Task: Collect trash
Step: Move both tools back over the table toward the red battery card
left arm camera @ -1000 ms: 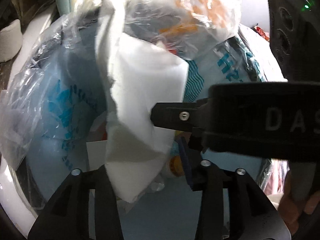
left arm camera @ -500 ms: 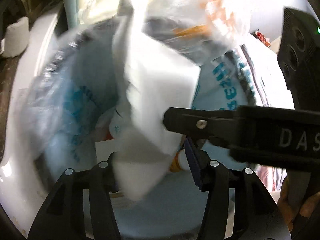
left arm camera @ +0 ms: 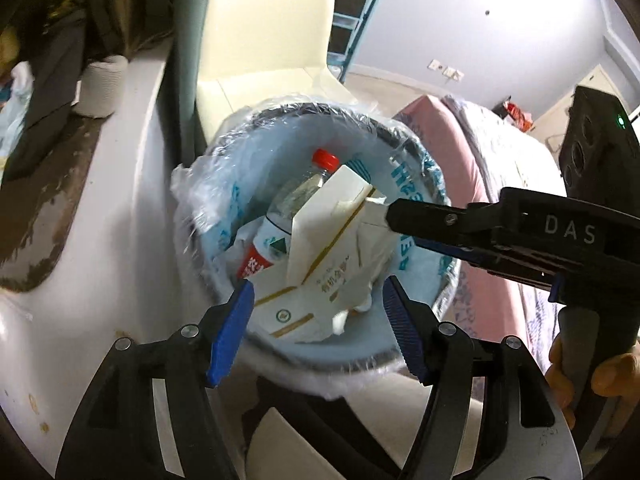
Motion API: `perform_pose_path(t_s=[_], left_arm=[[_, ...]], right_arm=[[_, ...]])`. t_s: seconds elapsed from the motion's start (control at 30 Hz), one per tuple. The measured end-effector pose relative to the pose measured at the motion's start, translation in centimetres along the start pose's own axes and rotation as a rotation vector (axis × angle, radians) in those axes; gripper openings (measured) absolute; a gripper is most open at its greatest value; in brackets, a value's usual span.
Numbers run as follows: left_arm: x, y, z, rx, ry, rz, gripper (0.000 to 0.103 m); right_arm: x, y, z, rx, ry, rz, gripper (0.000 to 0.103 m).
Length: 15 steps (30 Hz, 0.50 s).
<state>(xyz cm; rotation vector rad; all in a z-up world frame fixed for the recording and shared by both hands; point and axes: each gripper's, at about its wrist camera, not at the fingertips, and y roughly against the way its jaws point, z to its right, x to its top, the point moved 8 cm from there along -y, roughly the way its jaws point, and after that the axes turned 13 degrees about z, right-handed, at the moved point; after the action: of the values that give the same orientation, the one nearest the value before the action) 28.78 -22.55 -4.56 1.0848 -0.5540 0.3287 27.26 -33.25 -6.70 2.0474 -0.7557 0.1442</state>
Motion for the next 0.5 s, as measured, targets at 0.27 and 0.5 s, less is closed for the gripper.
perform_pose_path(t_s=[0.27, 0.5], left_arm=[[-1.2, 3.3, -0.3, 0.004, -0.016, 0.050, 0.064], [-1.5, 5.6, -0.7, 0.028, 0.015, 0.091, 0.064]], right_arm=[[-1.2, 3.0, -1.9, 0.038, 0.006, 0.069, 0.040], [-2.2, 3.6, -4.3, 0.070, 0.052, 0.065, 0.039]])
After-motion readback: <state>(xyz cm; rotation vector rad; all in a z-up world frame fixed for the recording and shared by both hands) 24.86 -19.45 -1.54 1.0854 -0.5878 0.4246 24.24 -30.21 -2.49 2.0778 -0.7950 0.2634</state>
